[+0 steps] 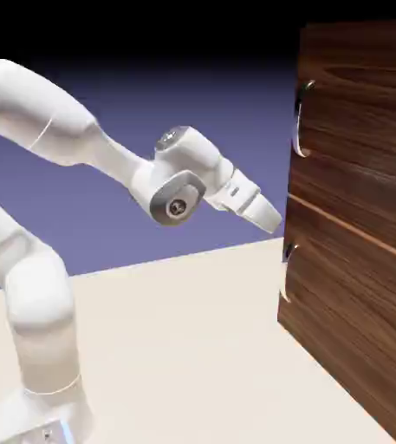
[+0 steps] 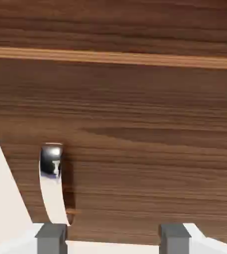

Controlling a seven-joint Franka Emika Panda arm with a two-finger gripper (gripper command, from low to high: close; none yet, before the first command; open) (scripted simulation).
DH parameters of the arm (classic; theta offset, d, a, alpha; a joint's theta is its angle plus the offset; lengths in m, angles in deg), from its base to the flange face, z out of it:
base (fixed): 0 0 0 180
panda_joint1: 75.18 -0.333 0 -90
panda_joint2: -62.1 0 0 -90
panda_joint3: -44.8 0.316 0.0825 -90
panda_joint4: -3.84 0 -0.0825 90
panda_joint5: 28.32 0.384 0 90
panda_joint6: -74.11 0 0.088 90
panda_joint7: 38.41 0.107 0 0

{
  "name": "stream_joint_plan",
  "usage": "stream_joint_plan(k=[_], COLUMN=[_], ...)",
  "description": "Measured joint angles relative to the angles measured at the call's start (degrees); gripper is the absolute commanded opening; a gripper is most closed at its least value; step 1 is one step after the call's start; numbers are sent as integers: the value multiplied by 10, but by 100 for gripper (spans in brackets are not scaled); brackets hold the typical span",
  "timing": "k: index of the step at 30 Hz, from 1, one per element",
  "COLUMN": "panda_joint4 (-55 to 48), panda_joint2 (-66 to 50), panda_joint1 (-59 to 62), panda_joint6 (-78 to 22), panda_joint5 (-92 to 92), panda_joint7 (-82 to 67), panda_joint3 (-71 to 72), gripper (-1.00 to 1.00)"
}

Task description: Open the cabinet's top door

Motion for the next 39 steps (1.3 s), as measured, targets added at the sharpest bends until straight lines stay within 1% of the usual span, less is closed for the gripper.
stream_joint_plan(k=[39], panda_joint4=[-218], panda_joint2=[52], panda_joint1=[300], panda_joint6=[-13], panda_joint5=[972], panda_joint7=[-769], panda_joint3=[311], gripper=[0])
